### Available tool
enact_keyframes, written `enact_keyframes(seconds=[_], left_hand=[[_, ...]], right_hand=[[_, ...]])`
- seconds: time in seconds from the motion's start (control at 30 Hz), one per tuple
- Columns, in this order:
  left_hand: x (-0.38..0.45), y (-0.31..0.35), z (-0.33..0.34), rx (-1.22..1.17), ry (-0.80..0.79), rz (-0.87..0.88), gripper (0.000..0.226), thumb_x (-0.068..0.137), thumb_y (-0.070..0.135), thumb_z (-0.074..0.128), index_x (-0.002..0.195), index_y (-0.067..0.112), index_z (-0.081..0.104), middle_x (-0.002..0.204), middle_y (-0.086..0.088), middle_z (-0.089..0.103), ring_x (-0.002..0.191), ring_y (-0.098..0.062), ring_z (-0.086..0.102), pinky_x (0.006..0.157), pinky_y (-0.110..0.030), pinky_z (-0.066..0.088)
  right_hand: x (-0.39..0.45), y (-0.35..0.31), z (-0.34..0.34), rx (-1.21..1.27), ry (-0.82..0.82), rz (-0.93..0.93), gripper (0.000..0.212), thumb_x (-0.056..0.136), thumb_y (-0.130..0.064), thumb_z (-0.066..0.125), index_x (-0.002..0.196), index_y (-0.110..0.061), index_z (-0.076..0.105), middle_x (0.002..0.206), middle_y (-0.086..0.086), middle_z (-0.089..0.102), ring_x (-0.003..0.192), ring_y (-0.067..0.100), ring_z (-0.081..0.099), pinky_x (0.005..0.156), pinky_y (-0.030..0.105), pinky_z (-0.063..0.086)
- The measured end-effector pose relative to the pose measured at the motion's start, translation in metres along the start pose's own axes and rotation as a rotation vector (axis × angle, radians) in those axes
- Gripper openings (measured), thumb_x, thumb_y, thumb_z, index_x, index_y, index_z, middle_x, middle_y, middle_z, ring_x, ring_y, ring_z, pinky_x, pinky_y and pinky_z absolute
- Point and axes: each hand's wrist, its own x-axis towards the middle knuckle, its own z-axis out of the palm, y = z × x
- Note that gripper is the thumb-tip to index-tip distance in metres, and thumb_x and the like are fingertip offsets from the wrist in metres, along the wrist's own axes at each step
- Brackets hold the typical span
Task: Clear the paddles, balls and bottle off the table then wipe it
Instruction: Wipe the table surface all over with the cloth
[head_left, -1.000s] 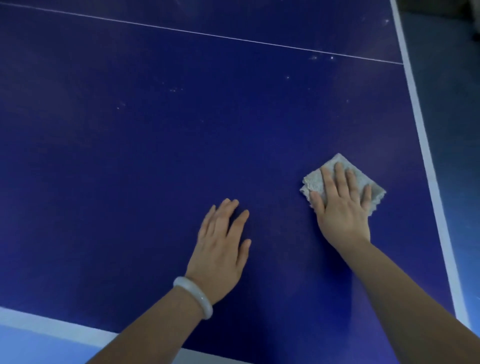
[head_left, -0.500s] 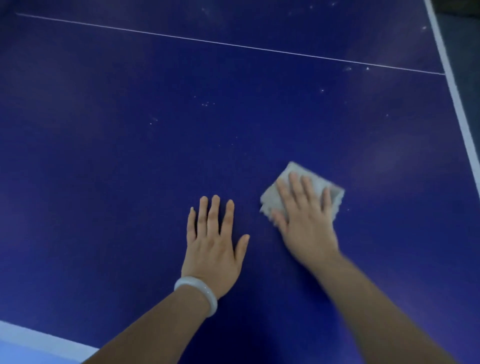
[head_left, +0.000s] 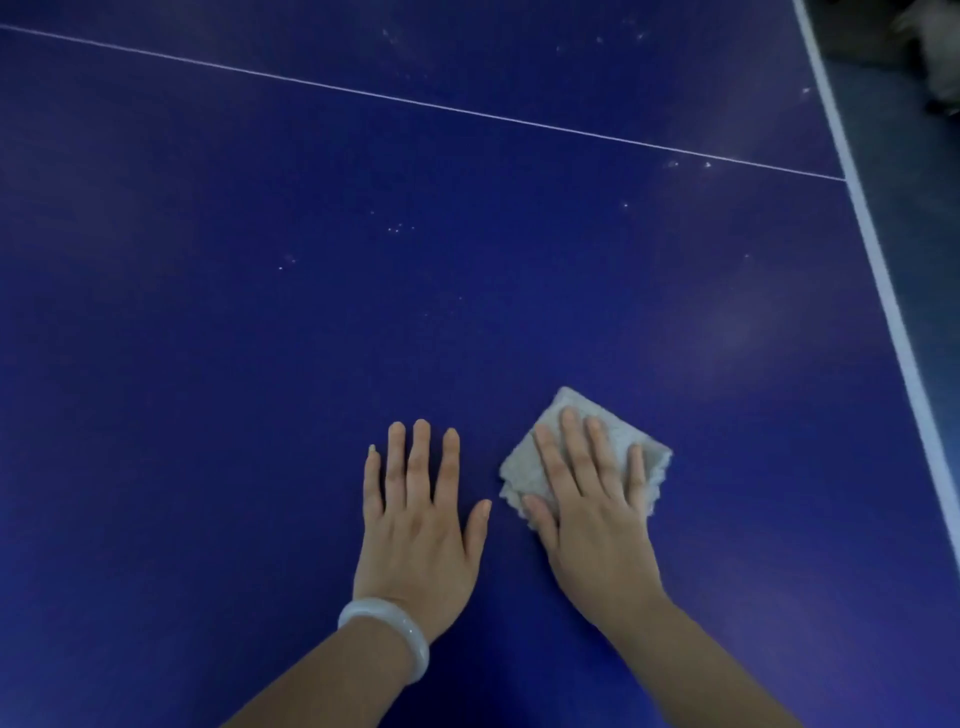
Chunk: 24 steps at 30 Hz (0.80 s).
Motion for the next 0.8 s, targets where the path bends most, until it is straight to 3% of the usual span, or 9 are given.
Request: enact_keyframes(seconds=[0.1,0.17,0.27,0.33,0.43,0.53,0.63,0.7,0.8], left_hand=[[-0.001,-0.001,0.004,0.0,0.01,0.0,0.069,0.099,0.054,0.019,0.153,0.011,0.023,0.159,-0.02,0.021,0.15,-0.035,0.01,0.118,-0.057,0.019],[-0.002,-0.001,0.006,0.001,0.022,0.001,0.07,0.099,0.054,0.02,0.153,0.011,0.022,0.159,-0.02,0.02,0.15,-0.035,0.009,0.118,-0.057,0.018],[-0.001,-0.004,0.006,0.005,0.043,0.006,0.07,0.099,0.054,0.02,0.154,0.01,0.022,0.159,-0.02,0.02,0.15,-0.035,0.01,0.119,-0.057,0.016],[-0.001,-0.003,0.006,0.011,0.053,0.003,0.07,0.099,0.054,0.021,0.153,0.01,0.023,0.158,-0.02,0.021,0.15,-0.036,0.01,0.119,-0.057,0.016],[-0.001,0.0,0.005,0.021,0.055,-0.006,0.07,0.099,0.053,0.021,0.153,0.01,0.025,0.158,-0.02,0.021,0.15,-0.035,0.011,0.119,-0.056,0.016],[-0.001,0.003,0.003,0.025,0.05,-0.015,0.071,0.098,0.054,0.019,0.153,0.009,0.025,0.158,-0.021,0.021,0.15,-0.035,0.01,0.119,-0.056,0.015],[0.0,0.006,0.0,0.015,0.047,-0.021,0.071,0.098,0.053,0.02,0.152,0.008,0.027,0.157,-0.021,0.022,0.149,-0.036,0.013,0.12,-0.055,0.013],[-0.001,0.007,-0.002,-0.006,0.044,-0.025,0.072,0.097,0.052,0.023,0.151,0.005,0.03,0.156,-0.024,0.025,0.148,-0.039,0.016,0.119,-0.057,0.013],[0.005,0.014,-0.008,-0.055,0.055,-0.035,0.07,0.096,0.047,0.027,0.145,-0.001,0.037,0.15,-0.028,0.029,0.144,-0.043,0.022,0.118,-0.059,0.016]], right_hand=[[-0.002,0.051,-0.003,0.003,-0.052,-0.125,0.061,0.1,-0.05,0.023,0.156,-0.025,0.018,0.163,0.001,0.017,0.151,0.022,0.009,0.118,0.058,0.013],[-0.004,0.103,-0.008,0.057,-0.035,0.112,0.058,0.102,-0.052,0.02,0.153,-0.026,0.014,0.162,0.002,0.018,0.151,0.02,0.007,0.12,0.055,0.006],[-0.005,0.161,-0.015,0.163,-0.049,0.591,0.067,0.095,-0.056,0.011,0.155,-0.028,0.002,0.165,-0.001,0.001,0.15,0.014,-0.009,0.12,0.052,-0.006],[-0.003,0.168,-0.018,0.181,-0.066,0.683,0.066,0.097,-0.055,0.011,0.156,-0.029,-0.002,0.165,-0.002,-0.006,0.149,0.013,-0.015,0.12,0.053,-0.008],[-0.008,0.138,-0.019,0.19,-0.102,0.598,0.066,0.096,-0.055,0.008,0.156,-0.028,-0.002,0.165,0.001,-0.005,0.15,0.018,-0.013,0.119,0.055,-0.007],[-0.034,0.092,-0.014,0.104,-0.108,0.317,0.062,0.101,-0.052,0.013,0.156,-0.023,0.013,0.164,0.004,0.008,0.152,0.025,0.001,0.119,0.058,0.0],[-0.071,0.082,-0.004,0.065,-0.095,0.077,0.063,0.1,-0.049,0.024,0.157,-0.025,0.016,0.164,0.0,0.009,0.152,0.023,0.006,0.119,0.057,0.008],[-0.079,0.113,-0.004,0.071,-0.09,0.074,0.063,0.099,-0.049,0.024,0.156,-0.026,0.017,0.164,-0.001,0.012,0.151,0.022,0.009,0.117,0.057,0.012],[-0.069,0.175,-0.009,0.109,-0.064,0.335,0.065,0.097,-0.055,0.014,0.155,-0.027,0.008,0.164,0.0,0.01,0.152,0.019,0.0,0.12,0.056,0.002]])
